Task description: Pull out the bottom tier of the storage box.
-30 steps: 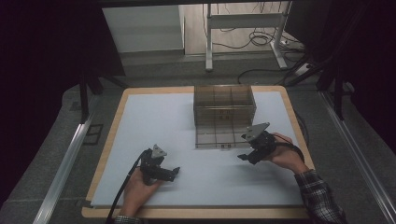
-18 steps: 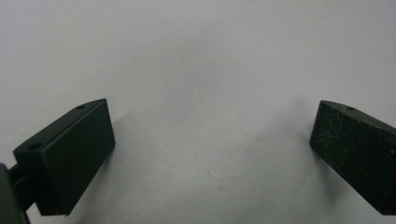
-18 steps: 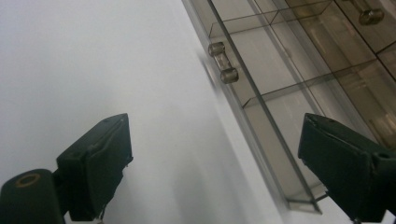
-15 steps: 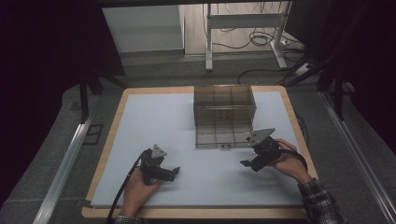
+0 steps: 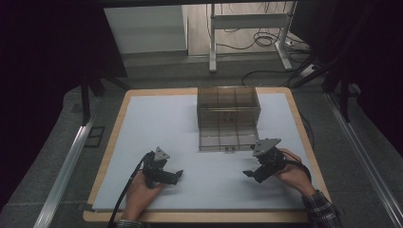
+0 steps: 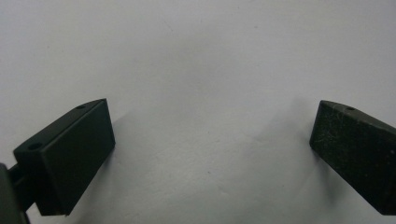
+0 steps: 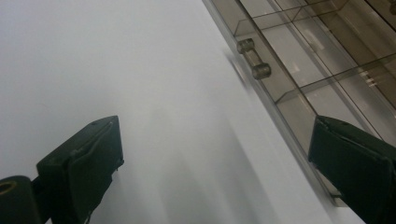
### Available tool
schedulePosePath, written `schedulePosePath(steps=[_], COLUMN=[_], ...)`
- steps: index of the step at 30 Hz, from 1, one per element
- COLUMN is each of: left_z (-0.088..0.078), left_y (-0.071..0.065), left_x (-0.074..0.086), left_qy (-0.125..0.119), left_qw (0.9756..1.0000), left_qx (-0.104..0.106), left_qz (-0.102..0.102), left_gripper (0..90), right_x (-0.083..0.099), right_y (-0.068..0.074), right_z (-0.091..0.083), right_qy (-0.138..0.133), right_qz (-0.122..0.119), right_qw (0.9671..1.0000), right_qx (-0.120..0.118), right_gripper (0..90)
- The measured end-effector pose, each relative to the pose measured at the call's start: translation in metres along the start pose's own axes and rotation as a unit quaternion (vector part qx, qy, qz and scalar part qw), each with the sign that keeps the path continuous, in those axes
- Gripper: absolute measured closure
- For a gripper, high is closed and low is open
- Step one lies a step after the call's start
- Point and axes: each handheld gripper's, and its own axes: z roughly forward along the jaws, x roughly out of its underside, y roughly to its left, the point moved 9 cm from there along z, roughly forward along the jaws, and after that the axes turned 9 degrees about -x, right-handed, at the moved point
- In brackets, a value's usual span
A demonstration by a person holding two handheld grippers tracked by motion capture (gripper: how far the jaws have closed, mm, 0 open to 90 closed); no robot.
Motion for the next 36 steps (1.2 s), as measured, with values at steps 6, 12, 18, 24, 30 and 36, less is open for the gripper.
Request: schedulePosePath(steps=[6,12,18,24,30,36], left_z=[0.000,0.000,0.000,0.000,0.000,0.000], left_y=[0.000,0.000,0.000,0.000,0.000,0.000], left_x=[0.000,0.000,0.000,0.000,0.000,0.000], left_qy=[0.000,0.000,0.000,0.000,0.000,0.000], left_qw=[1.0000,1.0000,1.0000,1.0000,1.0000,1.0000], left_qx=[0.000,0.000,0.000,0.000,0.000,0.000], left_qz=[0.000,0.000,0.000,0.000,0.000,0.000], left_gripper=[0.0,0.0,0.0,0.0,0.0,0.0], right_x=[0.001,0.005,0.009,0.010,0.013,0.017], right_y=[0.008,0.014,0.021,0.026,0.028,0.033], right_z=[0.002,0.004,0.007,0.005,0.002,-0.002], right_qy=[-0.011,-0.020,-0.028,-0.042,-0.048,-0.055], right_qz=[0.002,0.010,0.018,0.024,0.028,0.035], right_qw=[0.9999,0.9998,0.9994,0.9989,0.9984,0.9979], right_qx=[0.001,0.001,-0.001,0.002,0.004,0.007], right_gripper=[2.3,1.6,1.0,0.5,0.4,0.3])
